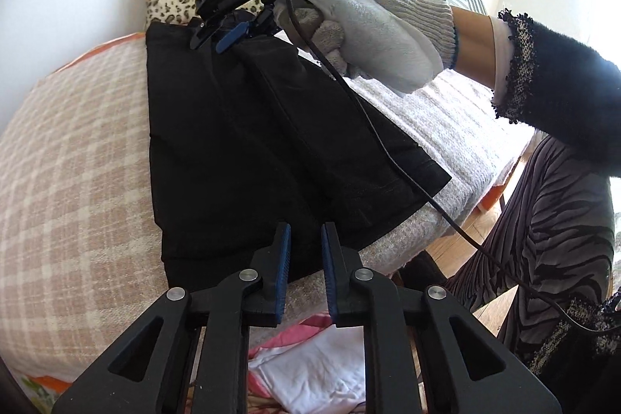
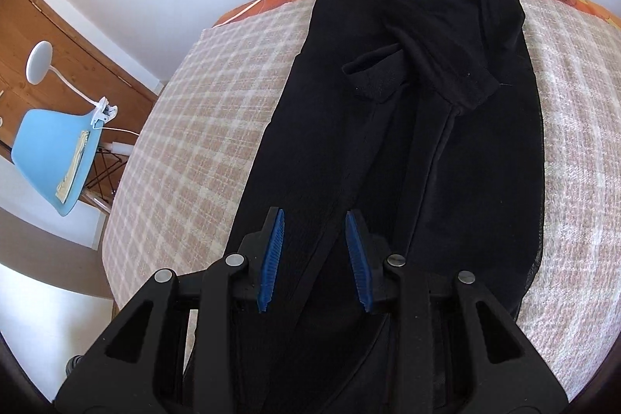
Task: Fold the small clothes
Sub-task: 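Close the left tool on the strip's hem end while the right tool grips the strip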
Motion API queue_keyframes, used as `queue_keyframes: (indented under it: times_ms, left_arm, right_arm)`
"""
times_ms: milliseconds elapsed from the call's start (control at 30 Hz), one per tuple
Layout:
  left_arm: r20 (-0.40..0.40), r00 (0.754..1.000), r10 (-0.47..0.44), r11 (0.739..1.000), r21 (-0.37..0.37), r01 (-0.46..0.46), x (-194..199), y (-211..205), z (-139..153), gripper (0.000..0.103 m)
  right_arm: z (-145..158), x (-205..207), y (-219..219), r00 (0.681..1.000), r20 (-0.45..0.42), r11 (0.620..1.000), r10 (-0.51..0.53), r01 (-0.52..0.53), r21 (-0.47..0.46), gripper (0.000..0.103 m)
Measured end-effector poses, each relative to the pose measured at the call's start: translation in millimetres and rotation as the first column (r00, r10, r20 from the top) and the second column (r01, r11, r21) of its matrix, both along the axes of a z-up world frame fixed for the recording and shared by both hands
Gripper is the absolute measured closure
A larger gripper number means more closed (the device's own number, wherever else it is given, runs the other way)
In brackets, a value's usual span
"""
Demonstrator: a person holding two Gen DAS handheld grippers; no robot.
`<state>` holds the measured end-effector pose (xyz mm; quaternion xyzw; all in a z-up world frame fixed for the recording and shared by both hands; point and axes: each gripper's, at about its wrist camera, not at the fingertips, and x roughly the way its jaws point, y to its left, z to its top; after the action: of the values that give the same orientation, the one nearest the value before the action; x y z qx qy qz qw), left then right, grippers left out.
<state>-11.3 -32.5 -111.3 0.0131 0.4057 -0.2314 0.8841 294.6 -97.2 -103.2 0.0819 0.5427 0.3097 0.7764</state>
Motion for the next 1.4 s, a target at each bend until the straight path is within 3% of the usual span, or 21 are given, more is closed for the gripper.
queue_keyframes:
  times_ms: [433,600,700,800,867,933,967,1067,1167,1333,1400]
  left_arm:
    - [-0.009,1.000,0.027,0.994,-0.101,-0.028,-6.4,10.4,7.5,0.100]
    - [-0.004,1.000,0.031,0.992,-0.126,-0.031,-6.2,11.2,12.1,0.100]
    - [-0.002,0.999,0.032,0.990,-0.137,-0.032,-6.7,13.5,14.0,0.100]
    - [-0.010,0.999,0.033,0.988,-0.152,-0.034,-6.0,13.5,14.4,0.100]
    - [-0.013,0.999,0.031,0.986,-0.163,-0.032,-5.4,12.6,14.7,0.100]
    - [-0.019,0.999,0.026,0.985,-0.172,-0.029,-2.6,11.1,14.8,0.100]
    - [-0.021,1.000,0.024,0.984,-0.178,-0.027,-2.0,9.7,15.1,0.100]
    - [-0.030,1.000,0.004,0.981,-0.192,-0.010,2.1,2.4,15.7,0.100]
    - [-0.029,0.999,-0.026,0.987,-0.158,0.021,4.1,-8.4,13.8,0.100]
    - [-0.063,0.996,-0.056,0.991,-0.124,0.048,3.1,-14.6,10.8,0.098]
    - [-0.055,0.997,-0.051,0.991,-0.123,0.044,-3.5,-10.4,15.7,0.090]
  right_arm:
    - [-14.1,17.5,16.4,0.999,0.009,0.998,-0.049,0.049,-0.035,0.068]
    - [-14.0,16.4,20.9,0.998,0.045,0.995,-0.051,0.055,-0.087,0.083]
    - [-12.0,18.7,16.9,0.994,0.062,0.987,-0.085,0.093,-0.135,0.081]
    - [-13.4,22.8,14.3,0.995,0.054,0.990,-0.084,0.089,-0.107,0.072]
    - [-13.5,22.4,18.2,0.994,0.080,0.990,-0.075,0.084,-0.117,0.072]
    - [-12.9,18.8,26.7,0.991,0.122,0.986,-0.055,0.074,-0.153,0.079]
    - [-12.9,17.2,30.8,0.990,0.135,0.982,-0.043,0.067,-0.177,0.098]
    - [-7.9,13.5,34.6,0.986,0.165,0.976,-0.040,0.074,-0.207,0.099]
    - [-1.1,13.9,29.9,0.980,0.193,0.972,-0.057,0.099,-0.213,0.100]
    - [-1.3,15.5,20.8,0.991,0.127,0.985,-0.039,0.059,-0.160,0.099]
    - [2.7,12.0,12.5,0.992,0.110,0.990,-0.055,0.069,-0.127,0.099]
